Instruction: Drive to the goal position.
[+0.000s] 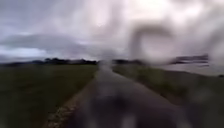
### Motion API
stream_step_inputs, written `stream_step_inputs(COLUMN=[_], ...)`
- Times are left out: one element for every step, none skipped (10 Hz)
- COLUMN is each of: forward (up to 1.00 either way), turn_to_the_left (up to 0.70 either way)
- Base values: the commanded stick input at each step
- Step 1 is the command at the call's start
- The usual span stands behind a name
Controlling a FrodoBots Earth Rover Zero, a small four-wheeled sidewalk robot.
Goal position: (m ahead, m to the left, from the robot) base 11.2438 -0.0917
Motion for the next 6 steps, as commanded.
stream_step_inputs(forward=[0.70, 0.70, 0.70, 0.70, 0.70, 0.70], turn_to_the_left=[0.00, 0.00, 0.00, 0.00, 0.00, 0.00])
